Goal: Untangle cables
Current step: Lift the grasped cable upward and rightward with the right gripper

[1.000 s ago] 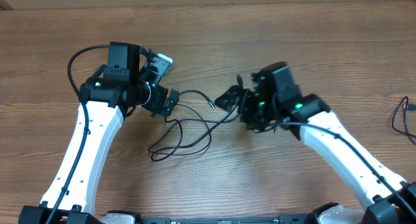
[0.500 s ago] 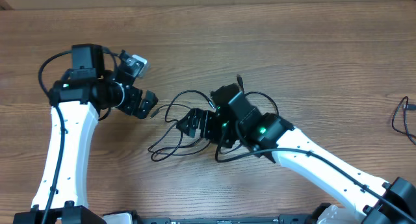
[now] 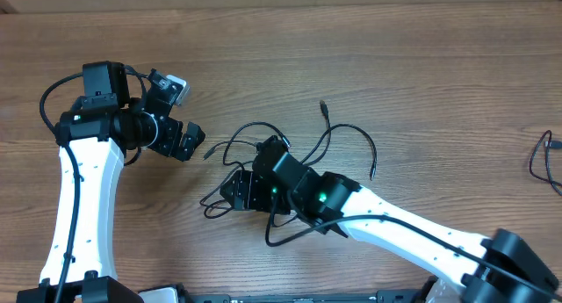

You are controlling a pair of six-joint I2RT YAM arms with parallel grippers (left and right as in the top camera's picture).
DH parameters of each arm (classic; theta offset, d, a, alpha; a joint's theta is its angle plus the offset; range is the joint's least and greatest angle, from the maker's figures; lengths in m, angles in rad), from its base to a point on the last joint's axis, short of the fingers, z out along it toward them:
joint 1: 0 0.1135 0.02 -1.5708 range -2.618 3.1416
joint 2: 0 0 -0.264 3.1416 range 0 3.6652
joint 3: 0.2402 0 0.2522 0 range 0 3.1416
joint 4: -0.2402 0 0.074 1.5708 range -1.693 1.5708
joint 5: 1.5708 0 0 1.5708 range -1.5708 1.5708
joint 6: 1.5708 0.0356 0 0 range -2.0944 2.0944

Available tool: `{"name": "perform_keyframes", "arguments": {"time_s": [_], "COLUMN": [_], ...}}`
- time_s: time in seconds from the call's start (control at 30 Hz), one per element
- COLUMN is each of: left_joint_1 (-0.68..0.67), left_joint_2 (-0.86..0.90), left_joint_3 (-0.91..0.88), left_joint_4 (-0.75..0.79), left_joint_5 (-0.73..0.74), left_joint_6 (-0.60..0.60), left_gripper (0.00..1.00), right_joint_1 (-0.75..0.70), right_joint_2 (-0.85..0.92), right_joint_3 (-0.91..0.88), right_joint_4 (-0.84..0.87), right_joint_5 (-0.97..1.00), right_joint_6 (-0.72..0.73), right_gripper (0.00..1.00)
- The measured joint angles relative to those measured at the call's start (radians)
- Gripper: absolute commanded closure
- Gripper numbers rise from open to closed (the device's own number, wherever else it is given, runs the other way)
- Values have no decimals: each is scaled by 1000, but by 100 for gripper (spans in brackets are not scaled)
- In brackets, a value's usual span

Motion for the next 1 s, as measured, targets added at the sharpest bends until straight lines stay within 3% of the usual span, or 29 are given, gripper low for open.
{"name": "perform_keyframes", "arguments": {"time_s": [0.13,0.2,0.23,0.27,0.6,0.77,1.0], "left_joint_1": [0,0,0,0,0,0,0], "left_joint_2": [0,0,0,0,0,0,0], "left_joint_3": [0,0,0,0,0,0,0], "left_joint_4": [0,0,0,0,0,0,-1], "left_joint_5": [0,0,0,0,0,1,1], "left_joint_6": [0,0,0,0,0,0,0], "left_gripper": [0,0,1,1,1,1,1], "right_joint_1": [0,0,0,0,-31,-91,-224], "right_joint_2": [50,64,66,67,47,-60,-205], "right_joint_3": [0,0,0,-1,-1,42,292], "right_joint_4": [8,6,5,7,-19,-200,-489], "right_joint_5": [5,7,10,11,16,84,183], "right_joint_6": [10,9,16,25,-39,-100,-196], "right_gripper": [46,62,73,95,96,96,96]}}
